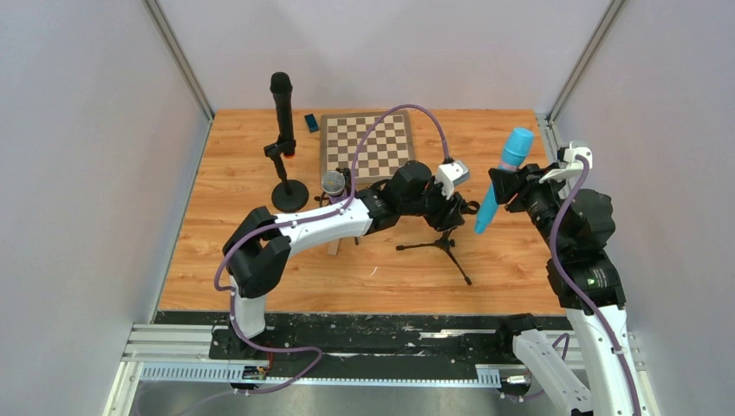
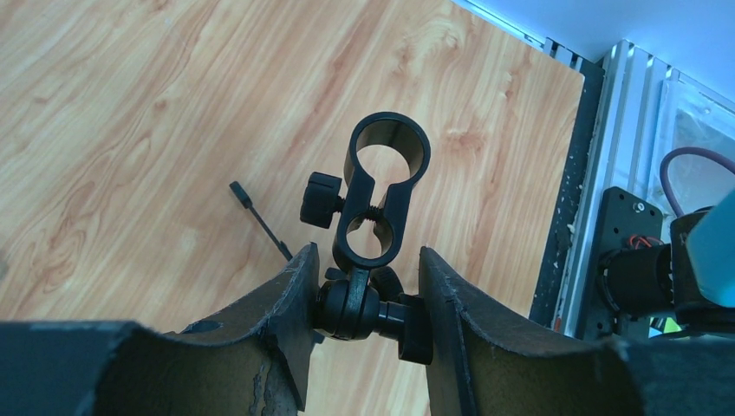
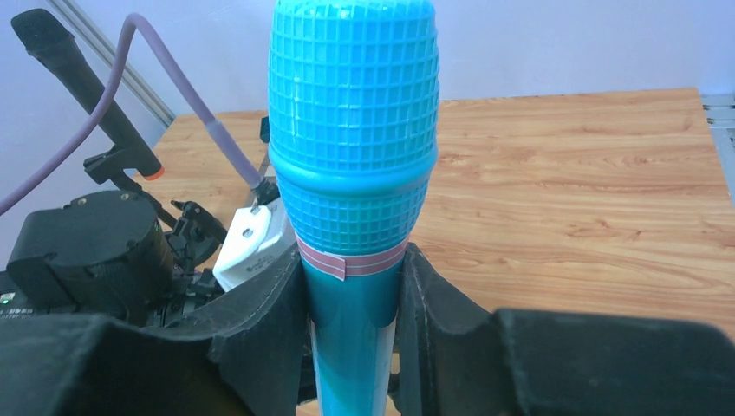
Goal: Attach the microphones to the stand
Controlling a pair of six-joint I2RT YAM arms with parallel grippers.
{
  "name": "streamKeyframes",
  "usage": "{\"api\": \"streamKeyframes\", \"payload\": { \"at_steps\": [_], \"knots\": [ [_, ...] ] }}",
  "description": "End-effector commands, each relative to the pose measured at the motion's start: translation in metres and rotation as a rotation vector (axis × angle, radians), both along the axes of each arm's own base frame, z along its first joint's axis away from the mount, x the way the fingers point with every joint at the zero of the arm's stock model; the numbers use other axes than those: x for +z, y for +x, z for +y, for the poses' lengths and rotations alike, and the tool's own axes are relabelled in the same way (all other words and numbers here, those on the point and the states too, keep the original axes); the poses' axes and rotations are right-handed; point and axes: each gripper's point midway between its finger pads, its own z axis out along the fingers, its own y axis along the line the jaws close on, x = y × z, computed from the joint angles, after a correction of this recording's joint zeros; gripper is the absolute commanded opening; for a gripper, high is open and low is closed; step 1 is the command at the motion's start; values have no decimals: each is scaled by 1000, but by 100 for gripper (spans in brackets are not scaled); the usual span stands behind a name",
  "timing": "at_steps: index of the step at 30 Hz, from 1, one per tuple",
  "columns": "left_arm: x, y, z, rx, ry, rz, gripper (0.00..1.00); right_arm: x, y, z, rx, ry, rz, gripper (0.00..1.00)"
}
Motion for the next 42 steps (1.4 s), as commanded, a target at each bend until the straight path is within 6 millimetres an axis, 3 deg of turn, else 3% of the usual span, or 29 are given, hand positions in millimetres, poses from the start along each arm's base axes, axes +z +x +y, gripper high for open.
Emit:
{"api": "streamKeyframes", "payload": {
  "at_steps": [1, 3, 7, 9, 12, 13, 15, 24, 34, 36, 42],
  "knots": [
    [39, -12, -1, 41, -85, -28, 4, 31, -1, -2, -5, 2, -89, 0],
    [37, -13, -1, 61, -84, -35, 10, 29, -1, -2, -5, 2, -87, 0],
    [30, -20, -1, 73, -81, -50, 33, 25, -1, -3, -13, 1, -85, 0],
    [30, -21, 0, 82, -88, -63, 56, 24, -1, -4, -19, 1, -86, 0],
    [35, -25, 4, 85, -119, -81, 77, 24, -1, -5, -21, 0, -90, 0],
    [37, -28, 7, 84, -127, -86, 90, 24, -1, -5, -21, 2, -90, 0],
    [48, -30, 11, 78, -156, -103, 99, 23, 0, -3, -14, 1, -89, 0],
    [118, -53, 27, 4, -285, -169, 100, 17, 4, 0, 0, -6, -89, 0],
    [178, -40, 66, 121, -208, -301, 100, 15, 13, 13, 73, -37, -147, 0],
    [180, -38, 74, 150, -197, -303, 100, 13, 14, 16, 90, -43, -169, 0],
    [141, -44, 83, 166, -160, -233, 100, 7, 18, 9, 50, -41, -205, 0]
  ]
}}
